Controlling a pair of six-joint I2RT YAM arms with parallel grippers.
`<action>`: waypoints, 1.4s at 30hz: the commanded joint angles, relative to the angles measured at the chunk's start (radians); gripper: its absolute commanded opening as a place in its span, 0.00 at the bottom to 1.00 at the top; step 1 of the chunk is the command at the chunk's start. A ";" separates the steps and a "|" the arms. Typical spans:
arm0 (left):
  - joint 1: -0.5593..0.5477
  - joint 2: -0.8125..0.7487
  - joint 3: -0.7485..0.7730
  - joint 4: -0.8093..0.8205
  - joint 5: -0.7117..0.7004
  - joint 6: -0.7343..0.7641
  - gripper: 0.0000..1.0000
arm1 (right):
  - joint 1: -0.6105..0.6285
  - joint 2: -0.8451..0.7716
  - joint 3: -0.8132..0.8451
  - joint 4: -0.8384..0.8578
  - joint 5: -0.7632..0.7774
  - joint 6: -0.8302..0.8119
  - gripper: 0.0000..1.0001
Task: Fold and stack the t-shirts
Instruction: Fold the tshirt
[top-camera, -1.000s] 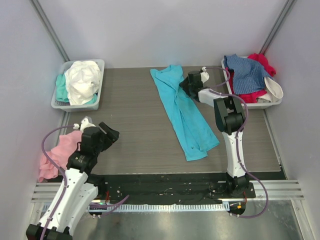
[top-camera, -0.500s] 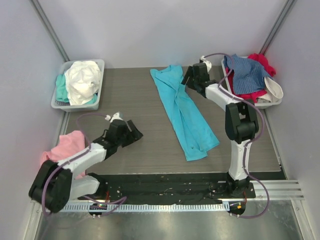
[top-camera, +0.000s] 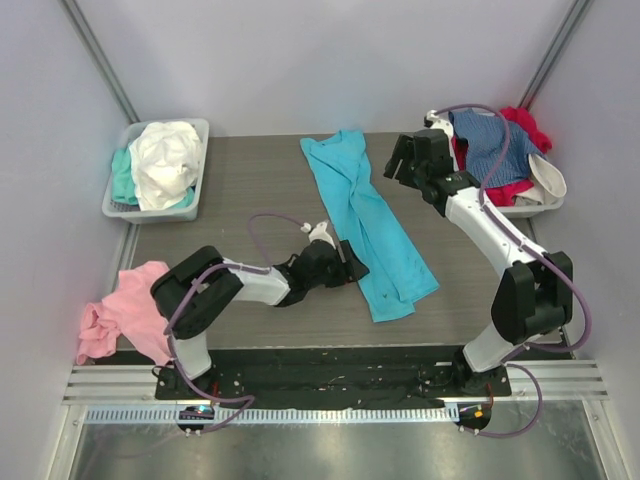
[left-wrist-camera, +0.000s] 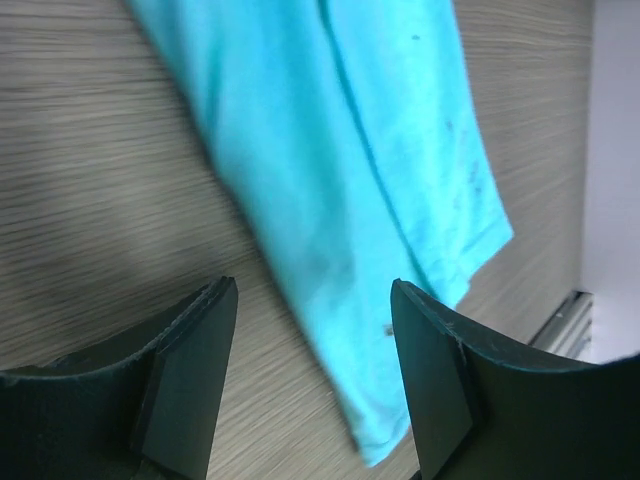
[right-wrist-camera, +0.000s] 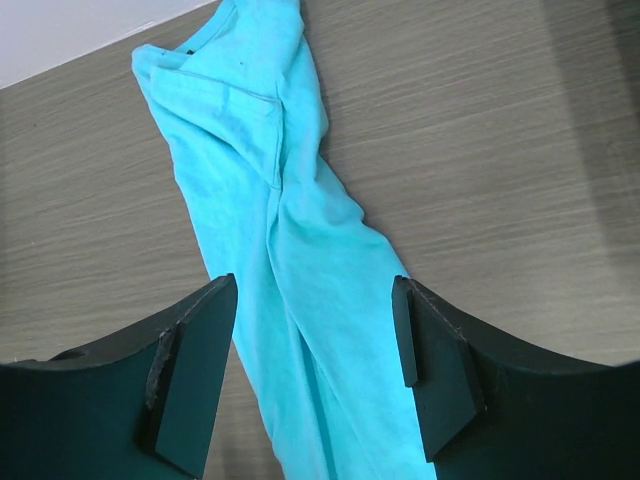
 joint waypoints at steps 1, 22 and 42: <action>-0.034 0.076 0.027 0.083 0.002 -0.058 0.68 | 0.003 -0.075 -0.031 -0.025 0.030 -0.013 0.71; -0.050 -0.253 -0.089 -0.415 -0.227 -0.014 0.00 | 0.003 -0.038 -0.067 -0.010 0.025 0.016 0.72; -0.046 -0.535 -0.117 -0.733 -0.391 0.018 0.77 | 0.017 0.052 -0.080 -0.022 -0.024 0.007 0.71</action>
